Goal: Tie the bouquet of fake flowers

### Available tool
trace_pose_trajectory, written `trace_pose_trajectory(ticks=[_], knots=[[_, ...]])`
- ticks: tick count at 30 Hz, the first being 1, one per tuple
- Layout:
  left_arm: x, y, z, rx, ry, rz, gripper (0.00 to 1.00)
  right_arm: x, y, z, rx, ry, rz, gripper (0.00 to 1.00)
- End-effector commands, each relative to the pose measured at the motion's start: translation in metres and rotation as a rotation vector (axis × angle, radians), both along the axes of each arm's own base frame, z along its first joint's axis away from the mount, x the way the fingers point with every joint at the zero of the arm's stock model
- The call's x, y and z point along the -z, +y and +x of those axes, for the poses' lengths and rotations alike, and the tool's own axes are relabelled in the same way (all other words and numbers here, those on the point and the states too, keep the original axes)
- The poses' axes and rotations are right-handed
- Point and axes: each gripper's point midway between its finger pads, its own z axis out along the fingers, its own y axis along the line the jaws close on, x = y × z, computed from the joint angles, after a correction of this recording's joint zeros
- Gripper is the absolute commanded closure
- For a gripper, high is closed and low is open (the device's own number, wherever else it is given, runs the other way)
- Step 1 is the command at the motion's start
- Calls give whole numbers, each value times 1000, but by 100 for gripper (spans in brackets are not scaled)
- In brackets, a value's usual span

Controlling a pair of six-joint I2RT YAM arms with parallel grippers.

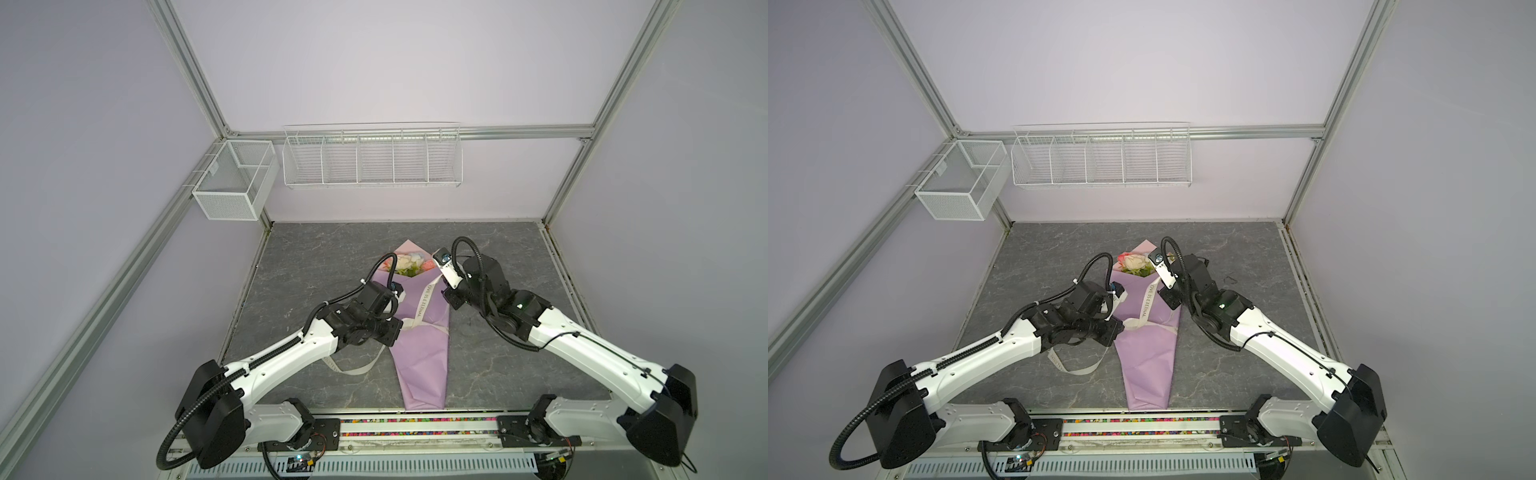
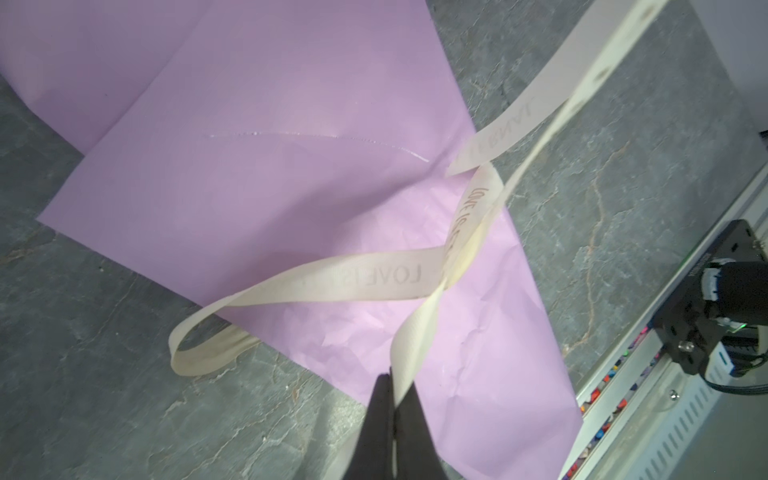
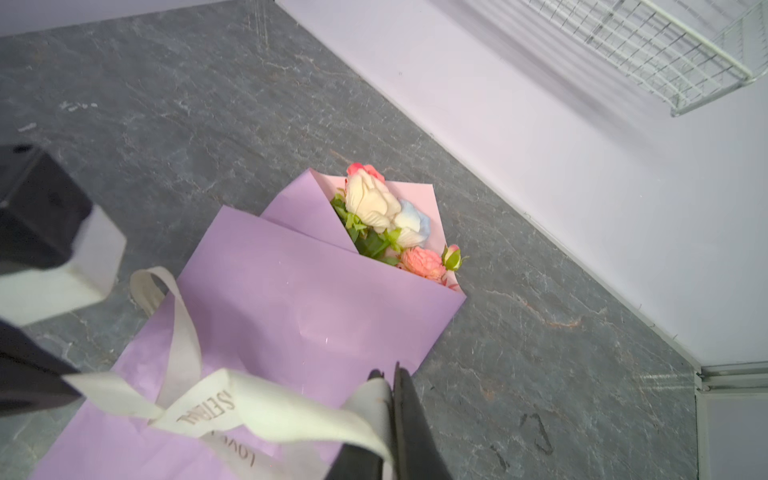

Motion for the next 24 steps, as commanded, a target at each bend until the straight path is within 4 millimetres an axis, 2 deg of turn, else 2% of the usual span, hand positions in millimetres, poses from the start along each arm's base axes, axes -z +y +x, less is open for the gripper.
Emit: trace_pose_trajectory(ticks=[1, 4, 6, 9, 12, 15, 19, 21, 24], knots=[[-11, -7, -3, 19, -7, -49, 100, -23, 15, 18, 4, -64, 85, 87], [-14, -9, -3, 24, -11, -57, 100, -15, 32, 28, -28, -41, 78, 87], [-18, -10, -1, 21, -24, -69, 100, -2, 46, 33, -59, 10, 109, 88], [-23, -11, 2, 14, -46, -82, 100, 25, 57, 36, -78, 143, 188, 88], [-28, -11, 5, 5, -66, -96, 100, 58, 61, 27, -82, 338, 212, 87], [-30, -12, 6, 6, -76, -101, 100, 90, 63, 3, -118, 547, 228, 84], [-34, -11, 10, -6, -98, -102, 100, 122, 70, -41, -223, 831, 256, 82], [-38, -11, 12, -13, -112, -110, 100, 135, 66, -59, -241, 915, 244, 80], [-43, -12, 15, -20, -134, -124, 100, 142, 61, -76, -267, 981, 228, 70]])
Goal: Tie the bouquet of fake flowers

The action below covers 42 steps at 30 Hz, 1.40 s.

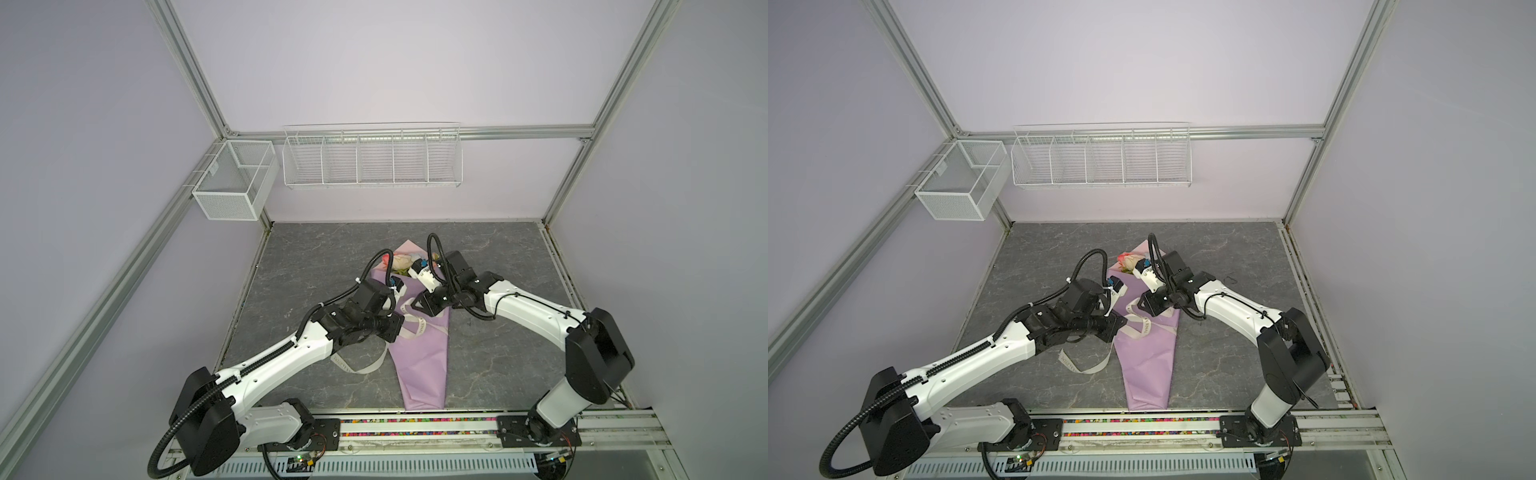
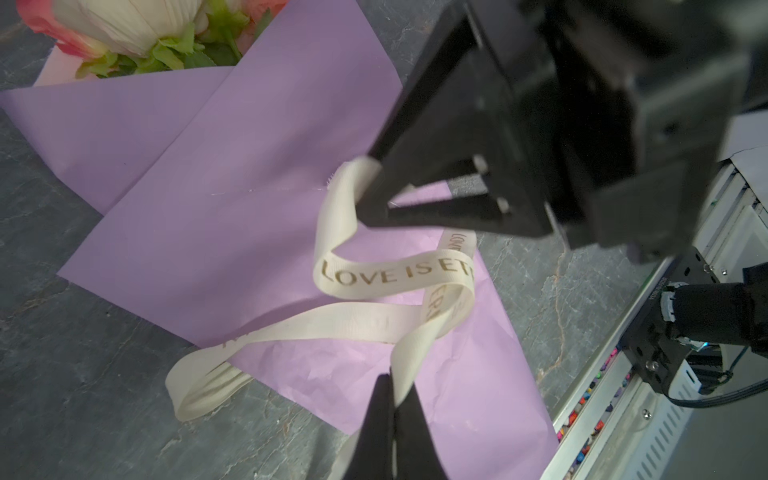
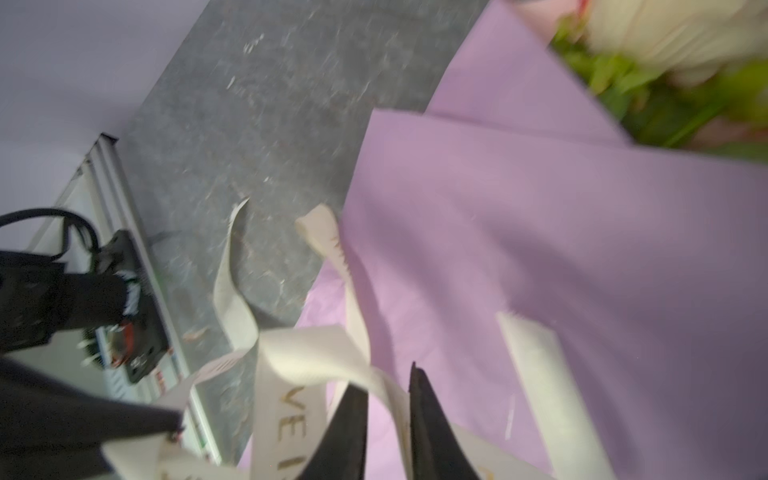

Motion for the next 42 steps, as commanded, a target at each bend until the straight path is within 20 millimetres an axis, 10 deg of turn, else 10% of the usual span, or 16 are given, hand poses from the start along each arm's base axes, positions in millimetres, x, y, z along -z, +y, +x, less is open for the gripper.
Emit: trace_pose_trajectory(ticks=[1, 11, 23, 42], knots=[[-19, -4, 8, -21, -62, -45, 100, 9, -7, -33, -52, 163, 2, 67], [-14, 1, 17, -90, -72, -41, 100, -13, -66, -4, 174, -6, -156, 43], [3, 6, 24, -156, -30, 9, 100, 12, -100, -32, 161, -51, -208, 38], [9, 6, 24, -172, -5, 29, 100, 59, -74, 0, -15, -193, -304, 43]])
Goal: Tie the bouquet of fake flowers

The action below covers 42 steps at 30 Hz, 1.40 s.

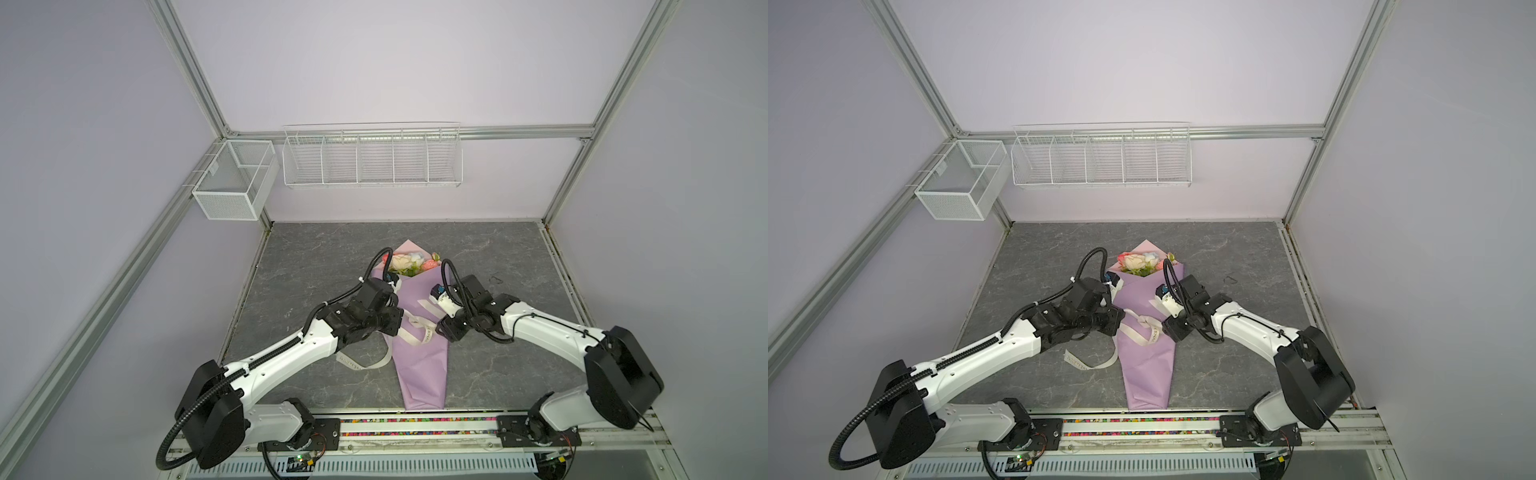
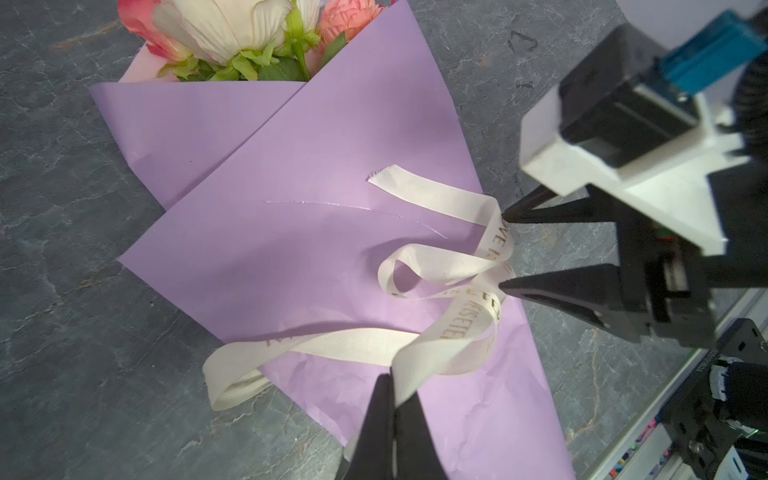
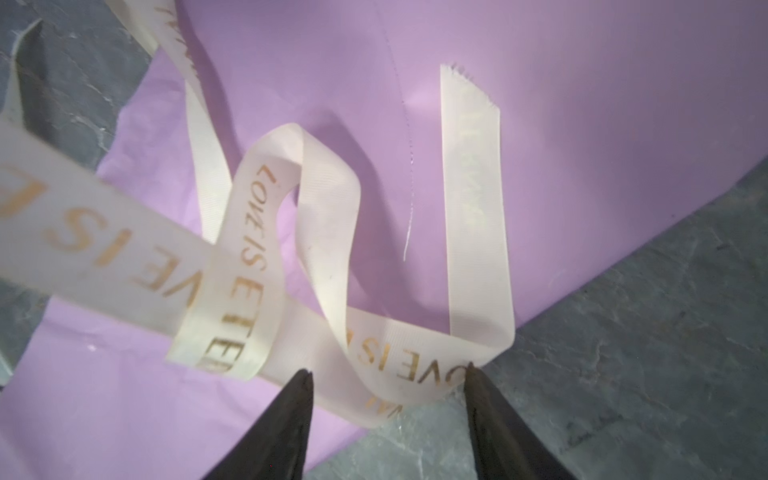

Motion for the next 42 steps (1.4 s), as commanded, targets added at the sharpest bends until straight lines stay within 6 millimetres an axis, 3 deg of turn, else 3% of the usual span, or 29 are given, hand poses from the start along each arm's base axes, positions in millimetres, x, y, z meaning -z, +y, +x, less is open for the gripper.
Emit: trace_pose_trajectory(ticks=[1, 8, 12, 15, 24, 31, 35, 37, 42], knots=[[-1, 1, 3, -20, -1, 10, 100, 0, 12, 11, -40, -1, 5, 46], [-5, 7, 5, -40, -21, 22, 100, -6, 29, 13, -46, 44, 75, 81], [-6, 7, 8, -47, -26, 11, 100, -5, 35, 15, -46, 71, 86, 88], [-6, 6, 9, -45, -23, 9, 100, -3, 43, 12, -50, 134, 105, 87], [-12, 8, 13, -54, -34, -1, 100, 17, 40, 0, -19, 275, 62, 80], [-7, 16, 20, -91, -27, 10, 100, 2, 51, -36, -128, 442, 154, 80], [-3, 22, 25, -121, -12, 9, 100, -7, 49, -45, -158, 475, 157, 80], [-1, 23, 28, -133, -1, 3, 100, -11, 46, -41, -148, 461, 140, 79], [11, 21, 30, -134, 32, 10, 100, -31, 28, -10, -9, 310, 111, 65]])
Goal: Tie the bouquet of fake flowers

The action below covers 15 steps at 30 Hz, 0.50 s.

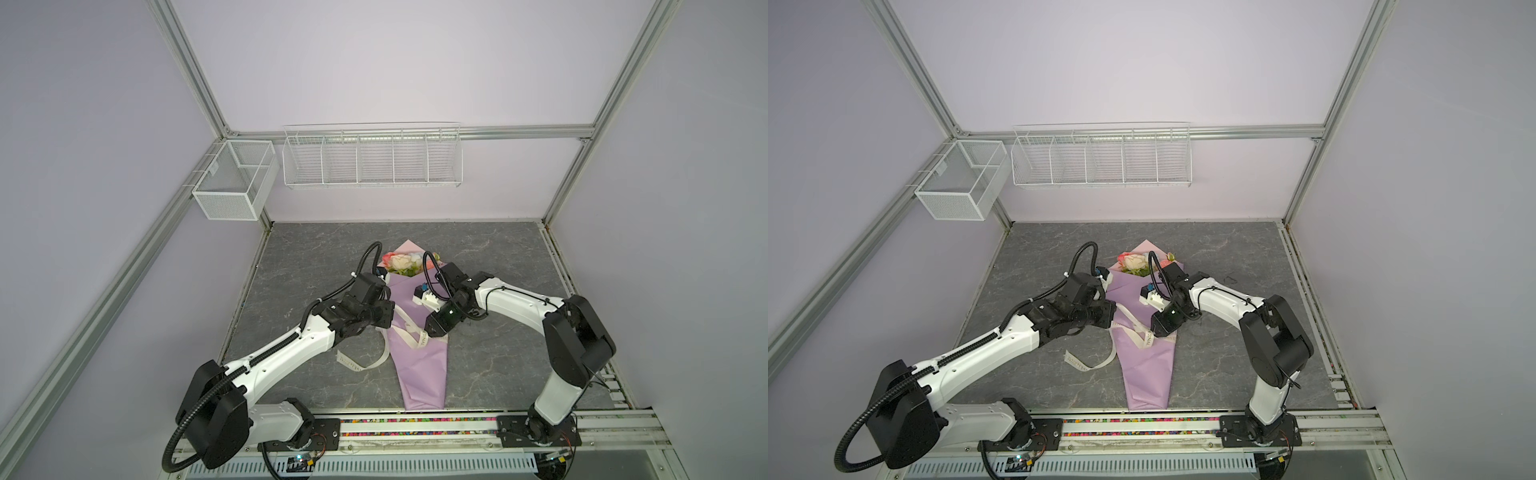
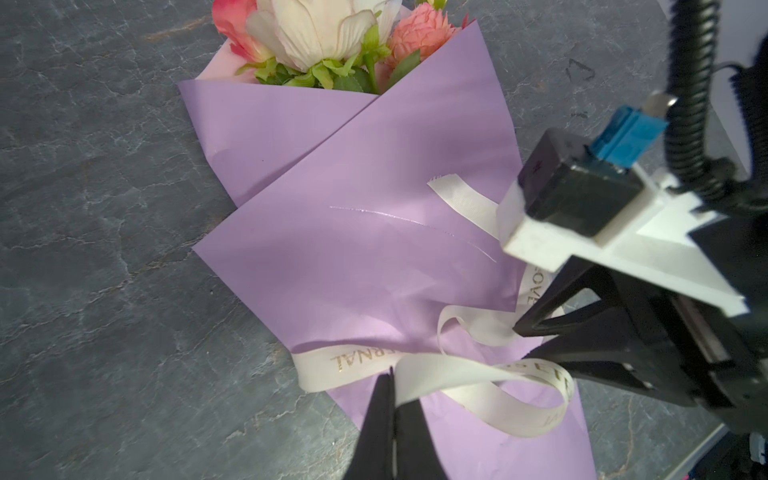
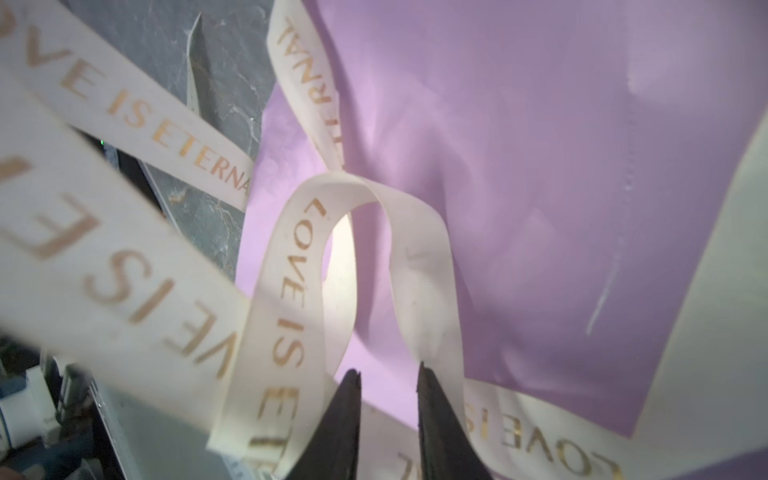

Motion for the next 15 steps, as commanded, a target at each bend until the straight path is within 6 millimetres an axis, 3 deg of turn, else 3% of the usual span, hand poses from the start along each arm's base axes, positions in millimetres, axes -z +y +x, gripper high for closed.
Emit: trace_pose_trajectory(ticks=[1, 5, 10, 13, 15], knots=[[5, -6, 5, -10, 24, -10, 100, -31, -15, 19, 95, -113, 1, 62], [12, -14, 3, 22, 74, 1, 100, -45, -39, 23, 177, -215, -54, 56], [14, -20, 5, 34, 89, 0, 100, -47, -26, -23, 126, -133, 98, 61], [8, -18, 7, 24, 78, 0, 100, -28, -21, -45, 88, -153, 73, 62], [2, -16, 6, 20, 63, -6, 100, -13, -21, -50, 92, -183, 36, 62]])
